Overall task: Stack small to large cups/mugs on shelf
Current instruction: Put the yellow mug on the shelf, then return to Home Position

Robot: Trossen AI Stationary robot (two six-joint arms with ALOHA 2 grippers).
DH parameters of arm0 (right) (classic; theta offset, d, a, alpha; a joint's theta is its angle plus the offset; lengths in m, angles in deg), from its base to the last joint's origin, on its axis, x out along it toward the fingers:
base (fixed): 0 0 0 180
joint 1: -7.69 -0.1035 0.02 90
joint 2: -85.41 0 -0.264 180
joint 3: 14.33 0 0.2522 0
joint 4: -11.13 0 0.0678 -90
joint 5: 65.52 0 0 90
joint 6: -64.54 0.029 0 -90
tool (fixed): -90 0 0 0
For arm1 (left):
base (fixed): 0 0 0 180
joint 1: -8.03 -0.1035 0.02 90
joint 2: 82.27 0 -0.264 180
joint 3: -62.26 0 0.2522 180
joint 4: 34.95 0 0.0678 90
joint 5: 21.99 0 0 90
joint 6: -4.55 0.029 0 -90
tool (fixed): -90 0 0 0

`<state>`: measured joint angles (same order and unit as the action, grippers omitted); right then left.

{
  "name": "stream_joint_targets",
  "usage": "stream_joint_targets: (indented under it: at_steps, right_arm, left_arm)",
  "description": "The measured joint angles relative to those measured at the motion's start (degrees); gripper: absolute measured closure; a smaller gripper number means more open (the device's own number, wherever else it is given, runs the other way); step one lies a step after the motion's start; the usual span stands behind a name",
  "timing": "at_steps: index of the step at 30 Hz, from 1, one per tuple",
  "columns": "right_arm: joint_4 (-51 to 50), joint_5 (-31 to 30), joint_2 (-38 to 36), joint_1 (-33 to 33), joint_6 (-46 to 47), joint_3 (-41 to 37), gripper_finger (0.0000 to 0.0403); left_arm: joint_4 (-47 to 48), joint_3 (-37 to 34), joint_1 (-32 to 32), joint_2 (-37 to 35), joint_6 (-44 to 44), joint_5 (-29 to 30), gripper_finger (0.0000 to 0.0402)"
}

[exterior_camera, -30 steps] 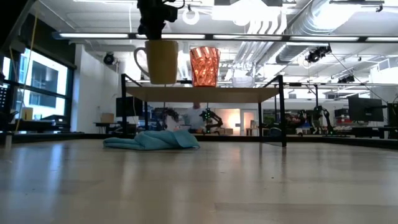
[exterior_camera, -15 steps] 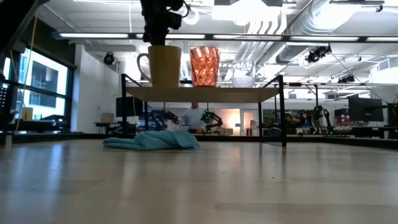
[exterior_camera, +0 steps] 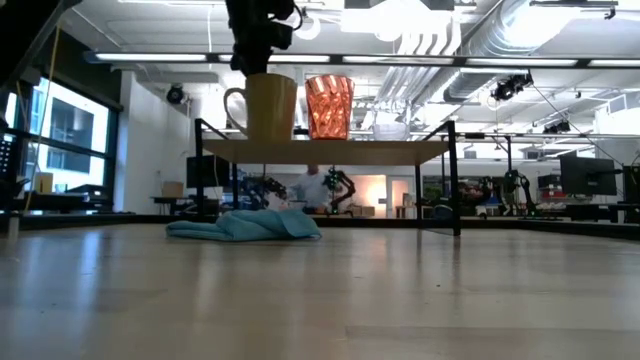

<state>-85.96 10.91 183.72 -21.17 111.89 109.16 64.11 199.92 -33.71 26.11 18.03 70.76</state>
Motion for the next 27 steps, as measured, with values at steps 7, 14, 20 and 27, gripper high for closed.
stream_joint_targets:
  at_steps: [7,14,20,27]
  right_arm:
    - [0.00,0.00,0.00,0.00,0.19,0.00,0.0324]
    - [-0.22,-0.04,0.00,-0.01,0.19,0.00,0.0324]
    - [-0.92,-1.06,0.01,0.00,0.19,0.00,0.0324]
    - [-1.83,-1.16,0.01,-0.01,0.08,0.00,0.0324]
  left_arm:
    - [0.02,0.00,0.09,0.00,0.00,0.08,0.0336]
    - [-0.12,-0.01,0.10,-0.07,-0.46,0.12,0.0335]
    - [0.31,3.78,0.11,-0.11,-0.68,0.22,0.0335]
    - [2.24,10.11,0.11,-2.06,-0.68,-0.11,0.0334]
